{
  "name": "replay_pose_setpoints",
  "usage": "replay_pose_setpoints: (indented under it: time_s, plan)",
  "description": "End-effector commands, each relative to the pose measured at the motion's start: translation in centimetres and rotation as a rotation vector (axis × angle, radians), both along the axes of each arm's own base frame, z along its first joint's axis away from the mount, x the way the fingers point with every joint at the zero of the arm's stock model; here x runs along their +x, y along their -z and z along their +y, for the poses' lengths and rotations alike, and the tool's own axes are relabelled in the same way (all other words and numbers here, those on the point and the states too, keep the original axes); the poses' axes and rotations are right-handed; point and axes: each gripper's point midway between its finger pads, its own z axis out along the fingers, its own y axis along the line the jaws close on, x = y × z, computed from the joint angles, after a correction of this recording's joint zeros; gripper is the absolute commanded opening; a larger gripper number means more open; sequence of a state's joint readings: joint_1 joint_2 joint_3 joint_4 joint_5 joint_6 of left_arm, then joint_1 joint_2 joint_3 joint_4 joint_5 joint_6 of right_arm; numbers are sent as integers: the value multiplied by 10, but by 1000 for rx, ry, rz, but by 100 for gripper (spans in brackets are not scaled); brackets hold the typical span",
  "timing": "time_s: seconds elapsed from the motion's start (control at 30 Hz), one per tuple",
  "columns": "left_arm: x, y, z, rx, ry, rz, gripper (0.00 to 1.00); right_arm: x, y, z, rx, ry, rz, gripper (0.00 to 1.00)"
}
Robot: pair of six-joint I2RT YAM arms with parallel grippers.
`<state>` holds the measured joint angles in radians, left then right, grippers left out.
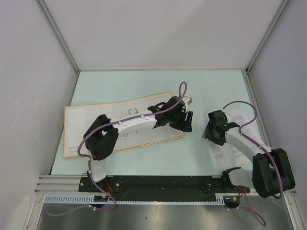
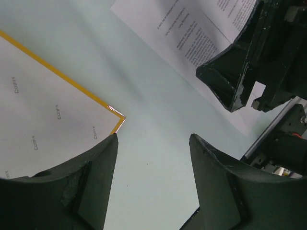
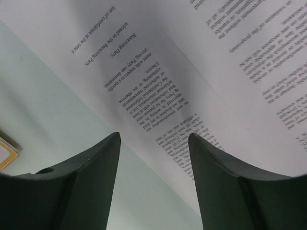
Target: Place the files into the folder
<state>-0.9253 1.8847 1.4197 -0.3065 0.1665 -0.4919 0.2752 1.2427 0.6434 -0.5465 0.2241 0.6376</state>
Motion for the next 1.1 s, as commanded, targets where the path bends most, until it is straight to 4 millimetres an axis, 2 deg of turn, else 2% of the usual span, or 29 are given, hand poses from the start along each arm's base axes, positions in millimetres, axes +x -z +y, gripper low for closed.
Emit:
replay_pose_setpoints:
  time_s: [0.0, 0.07, 0.1, 0.13, 0.2, 0.23, 0.27, 0.3, 0.37, 0.4, 0.43, 0.47, 0.5, 0.57, 0.6, 0.63, 0.67, 0.7, 0.73, 0.77, 0.8, 0.83, 0.9, 1.07]
  plan:
    - [22, -39, -17, -97, -53, -82, 67, 14, 7, 15, 41, 43, -69, 64]
    - [25, -33, -13, -69, -66, -87, 67, 23, 10, 32, 100, 29, -96, 64]
    - [27, -33, -12, -63, -69, -91, 67, 23, 17, 38, 121, 36, -78, 64]
    - [29, -30, -10, -53, -79, -92, 67, 35, 15, 48, 160, 19, -118, 64]
    - [34, -30, -7, -52, -90, -92, 67, 43, 20, 69, 249, -16, -112, 64]
    - [36, -28, -6, -49, -92, -88, 68, 55, 11, 85, 320, -55, -148, 64]
    - [37, -29, -5, -54, -93, -84, 68, 62, 10, 89, 327, -70, -161, 66]
    - [40, -29, -3, -55, -98, -83, 68, 72, -1, 100, 351, -124, -182, 66]
    - [43, -29, -2, -56, -95, -82, 68, 83, -13, 95, 313, -147, -206, 71]
    - [43, -28, -2, -57, -93, -84, 68, 85, -19, 86, 270, -133, -193, 74]
    - [44, -27, -3, -59, -90, -82, 68, 92, -25, 60, 180, -79, -218, 78]
    - [42, -25, -6, -64, -76, -73, 68, 92, -28, 45, 138, -45, -216, 85]
    - [42, -26, -12, -88, -63, -68, 67, 85, -28, 28, 87, -9, -177, 88]
    - [37, -22, -24, -117, -34, -44, 67, 80, -33, -18, -8, 123, -164, 95]
    - [34, -25, -34, -156, -4, -38, 67, 67, -30, -35, -31, 171, -116, 96]
    - [32, -22, -39, -167, 10, -30, 67, 61, -37, -49, -44, 225, -124, 98]
    - [28, -30, -51, -196, 34, -29, 66, 56, -40, -73, -59, 309, -120, 98]
    - [25, -19, -60, -200, 58, -8, 66, 44, -40, -84, -77, 342, -94, 98]
    - [24, -28, -71, -232, 72, -9, 66, 37, -42, -96, -85, 376, -93, 99]
    - [17, -29, -82, -248, 94, -1, 66, 30, -50, -119, -92, 448, -117, 99]
    - [13, -20, -93, -265, 122, 20, 65, 21, -52, -128, -99, 483, -117, 100]
    - [12, -30, -106, -305, 127, 22, 65, 16, -54, -138, -102, 513, -124, 100]
    - [3, -29, -128, -344, 147, 30, 65, 1, -54, -159, -120, 576, -126, 100]
    - [-10, -15, -176, -406, 157, 145, 65, -11, -42, -172, -81, 691, -91, 100]
